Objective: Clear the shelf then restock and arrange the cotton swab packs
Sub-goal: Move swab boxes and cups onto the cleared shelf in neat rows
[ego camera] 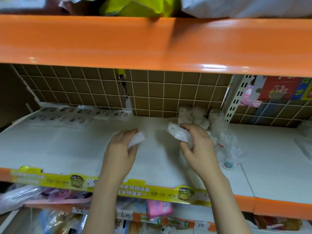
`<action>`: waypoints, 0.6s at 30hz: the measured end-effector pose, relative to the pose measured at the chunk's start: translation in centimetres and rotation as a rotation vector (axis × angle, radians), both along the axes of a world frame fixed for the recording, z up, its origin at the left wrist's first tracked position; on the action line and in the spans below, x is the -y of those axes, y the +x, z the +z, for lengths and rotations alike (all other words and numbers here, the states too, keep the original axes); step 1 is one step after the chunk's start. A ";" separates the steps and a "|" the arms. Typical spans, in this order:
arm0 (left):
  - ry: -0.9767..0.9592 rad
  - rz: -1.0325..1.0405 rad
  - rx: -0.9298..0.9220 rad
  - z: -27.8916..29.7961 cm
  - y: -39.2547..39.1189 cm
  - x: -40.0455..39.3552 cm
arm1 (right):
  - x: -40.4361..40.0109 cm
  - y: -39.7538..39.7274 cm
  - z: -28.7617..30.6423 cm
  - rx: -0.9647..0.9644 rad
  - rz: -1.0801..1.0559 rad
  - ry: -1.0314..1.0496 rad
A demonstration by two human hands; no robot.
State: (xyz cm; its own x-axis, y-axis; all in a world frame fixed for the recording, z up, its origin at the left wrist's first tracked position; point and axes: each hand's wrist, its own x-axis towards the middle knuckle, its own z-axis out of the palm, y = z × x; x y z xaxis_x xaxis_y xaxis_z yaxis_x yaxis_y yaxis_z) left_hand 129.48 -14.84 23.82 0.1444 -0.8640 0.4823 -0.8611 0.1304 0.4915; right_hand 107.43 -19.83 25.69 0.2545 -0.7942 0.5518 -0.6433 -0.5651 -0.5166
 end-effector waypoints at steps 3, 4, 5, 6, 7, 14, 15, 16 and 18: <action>-0.002 -0.019 -0.015 -0.4 3.1 0.4 | 0.2 3.0 -0.1 0.004 -0.006 -0.011; -0.001 -0.018 -0.021 -0.4 4.3 0.5 | 0.2 4.2 -0.3 0.008 -0.008 -0.014; 0.004 -0.019 -0.027 -0.4 5.6 0.5 | 0.2 5.5 -0.5 0.013 -0.016 -0.016; 0.010 -0.028 -0.033 -0.4 7.1 0.4 | 0.2 6.9 -0.8 0.021 -0.031 -0.015; 0.020 -0.042 -0.040 -0.6 8.7 0.3 | 0.1 8.5 -1.1 0.030 -0.053 -0.005; 0.008 -0.042 0.030 -1.3 21.3 -0.4 | -2.1 19.2 -3.5 -0.038 -0.053 0.131; 0.007 -0.042 0.033 -1.3 22.5 -0.4 | -2.4 20.4 -3.6 -0.047 -0.050 0.139; 0.009 -0.050 0.031 -1.3 23.4 -0.3 | -2.6 21.3 -3.6 -0.053 -0.054 0.145; 0.009 -0.081 0.009 -1.3 24.4 0.0 | -2.9 22.5 -3.5 -0.064 -0.076 0.157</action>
